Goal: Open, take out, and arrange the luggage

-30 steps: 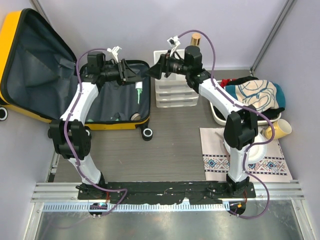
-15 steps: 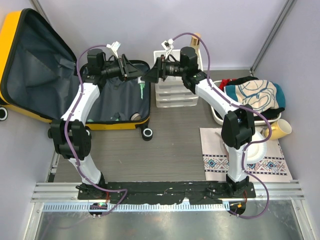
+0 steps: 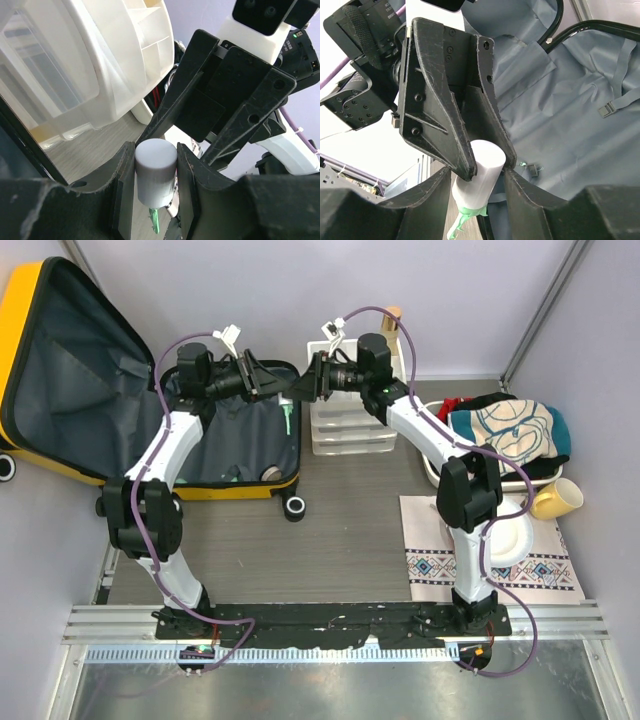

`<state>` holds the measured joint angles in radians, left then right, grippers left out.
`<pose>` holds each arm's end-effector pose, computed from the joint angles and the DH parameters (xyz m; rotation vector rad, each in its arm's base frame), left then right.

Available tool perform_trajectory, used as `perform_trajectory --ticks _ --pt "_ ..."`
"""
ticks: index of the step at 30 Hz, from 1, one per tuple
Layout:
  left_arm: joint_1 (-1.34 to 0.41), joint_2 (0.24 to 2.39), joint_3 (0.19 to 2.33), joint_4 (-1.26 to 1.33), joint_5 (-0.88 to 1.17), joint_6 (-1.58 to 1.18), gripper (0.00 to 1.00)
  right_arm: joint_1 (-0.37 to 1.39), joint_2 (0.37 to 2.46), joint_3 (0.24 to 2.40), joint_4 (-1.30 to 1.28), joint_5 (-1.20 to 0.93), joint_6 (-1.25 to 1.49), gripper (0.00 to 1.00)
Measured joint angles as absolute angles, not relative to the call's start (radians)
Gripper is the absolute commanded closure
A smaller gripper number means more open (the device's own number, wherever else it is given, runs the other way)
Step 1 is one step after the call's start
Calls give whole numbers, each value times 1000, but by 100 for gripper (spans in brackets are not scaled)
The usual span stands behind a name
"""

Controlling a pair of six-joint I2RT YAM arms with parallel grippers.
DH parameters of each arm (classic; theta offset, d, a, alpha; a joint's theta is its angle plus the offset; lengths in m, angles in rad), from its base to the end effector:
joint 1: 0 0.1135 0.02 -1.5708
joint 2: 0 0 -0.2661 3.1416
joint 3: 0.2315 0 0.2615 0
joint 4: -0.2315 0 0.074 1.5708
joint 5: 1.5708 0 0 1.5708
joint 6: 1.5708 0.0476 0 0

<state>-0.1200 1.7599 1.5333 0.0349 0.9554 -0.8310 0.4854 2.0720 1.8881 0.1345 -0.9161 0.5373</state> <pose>0.4234 -0.0902 0.3568 0.0930 1.9369 -1.4941 0.4352 0.2722 0.3542 -0.7343 1.6767 1.4842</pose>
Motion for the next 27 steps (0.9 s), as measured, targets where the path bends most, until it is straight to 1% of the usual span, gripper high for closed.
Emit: perform_trajectory --ticks 2,3,7,9,11,12,14,16,17,18,19,20,21,22,23,25,26,27 --pt "-120 1760 1526 57 952 -838 100 483 2078 1892 134 -916 540 50" --pt "-120 1759 1523 72 950 -840 100 483 2080 1893 134 -919 546 46" --pt "-122 1758 1516 112 942 -850 100 486 2085 1899 134 -928 556 40" --pt "-126 1757 1516 131 939 -857 100 489 2090 1908 134 -931 559 42" --pt "-129 1756 1516 146 939 -860 100 491 2094 1911 134 -934 561 40" --pt "-130 1755 1516 152 938 -861 100 491 2095 1913 134 -936 562 42" --pt "-131 1755 1515 166 938 -863 100 492 2099 1916 134 -940 566 50" --pt "-131 1753 1515 173 938 -867 100 492 2108 1928 134 -947 575 60" --pt "-131 1753 1515 176 937 -867 98 492 2110 1932 134 -950 577 65" --pt "-131 1753 1514 179 936 -865 96 492 2113 1937 131 -956 585 74" --pt "-131 1752 1512 186 938 -864 94 492 2115 1940 127 -956 593 79" --pt "-130 1748 1509 187 937 -861 91 492 2116 1941 127 -960 598 84" --pt "-131 1746 1505 186 934 -860 88 491 2117 1942 126 -964 600 93" --pt "-131 1743 1502 186 934 -859 82 491 2117 1942 125 -966 601 99" --pt "-131 1740 1500 185 934 -855 68 491 2117 1943 125 -968 601 99" --pt "-131 1732 1496 178 930 -847 57 491 2117 1943 125 -974 604 99" --pt "-131 1727 1493 174 926 -837 37 490 2117 1943 125 -976 604 99" --pt "-131 1721 1490 165 923 -830 29 488 2117 1943 126 -980 605 99"
